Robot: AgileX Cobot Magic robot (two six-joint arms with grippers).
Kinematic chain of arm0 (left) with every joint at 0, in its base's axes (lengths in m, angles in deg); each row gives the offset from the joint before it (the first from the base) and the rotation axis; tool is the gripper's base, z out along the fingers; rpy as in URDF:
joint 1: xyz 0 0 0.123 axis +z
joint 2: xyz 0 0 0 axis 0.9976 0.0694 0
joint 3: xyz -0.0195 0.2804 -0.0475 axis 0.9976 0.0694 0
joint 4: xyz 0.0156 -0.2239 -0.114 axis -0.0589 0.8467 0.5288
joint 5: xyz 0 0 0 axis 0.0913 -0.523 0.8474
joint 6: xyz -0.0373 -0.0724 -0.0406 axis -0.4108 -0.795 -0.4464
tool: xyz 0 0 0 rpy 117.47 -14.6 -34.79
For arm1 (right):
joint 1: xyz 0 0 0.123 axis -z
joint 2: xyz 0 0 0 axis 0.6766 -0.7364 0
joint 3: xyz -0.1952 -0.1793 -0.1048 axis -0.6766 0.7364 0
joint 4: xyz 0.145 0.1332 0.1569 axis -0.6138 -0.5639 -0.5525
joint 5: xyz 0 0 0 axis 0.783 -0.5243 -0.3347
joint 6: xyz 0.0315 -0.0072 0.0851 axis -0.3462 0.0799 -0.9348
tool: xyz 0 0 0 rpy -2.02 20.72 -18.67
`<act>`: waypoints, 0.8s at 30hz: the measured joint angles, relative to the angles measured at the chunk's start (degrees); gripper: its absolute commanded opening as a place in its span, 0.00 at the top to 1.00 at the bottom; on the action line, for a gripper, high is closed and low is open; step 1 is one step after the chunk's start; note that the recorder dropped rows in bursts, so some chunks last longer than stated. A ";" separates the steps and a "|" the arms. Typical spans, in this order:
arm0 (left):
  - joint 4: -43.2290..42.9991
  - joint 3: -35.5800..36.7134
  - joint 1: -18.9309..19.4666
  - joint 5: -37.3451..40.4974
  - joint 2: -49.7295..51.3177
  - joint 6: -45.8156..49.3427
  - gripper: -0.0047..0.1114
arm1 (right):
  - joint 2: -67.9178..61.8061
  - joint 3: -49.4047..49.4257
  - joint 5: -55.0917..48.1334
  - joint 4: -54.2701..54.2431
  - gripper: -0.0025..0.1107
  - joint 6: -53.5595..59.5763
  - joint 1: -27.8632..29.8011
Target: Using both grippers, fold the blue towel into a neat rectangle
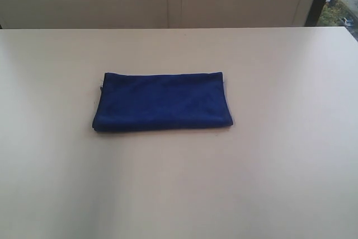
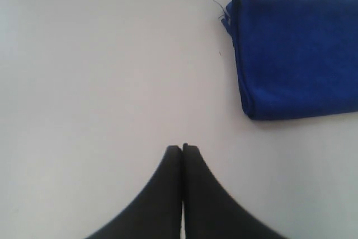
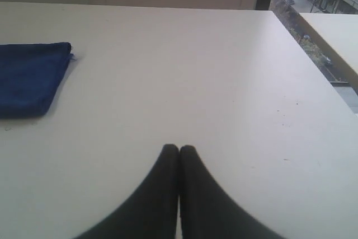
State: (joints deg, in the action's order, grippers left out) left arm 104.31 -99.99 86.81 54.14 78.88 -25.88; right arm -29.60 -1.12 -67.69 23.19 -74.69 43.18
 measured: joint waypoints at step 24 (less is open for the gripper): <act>-6.68 24.44 0.00 -0.08 -34.53 3.28 0.96 | 0.00 0.00 0.00 0.49 0.98 0.00 0.00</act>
State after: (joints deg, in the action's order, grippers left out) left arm 97.63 -75.54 86.81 54.06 44.34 -22.61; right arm -29.60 -1.12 -67.69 23.68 -74.69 43.18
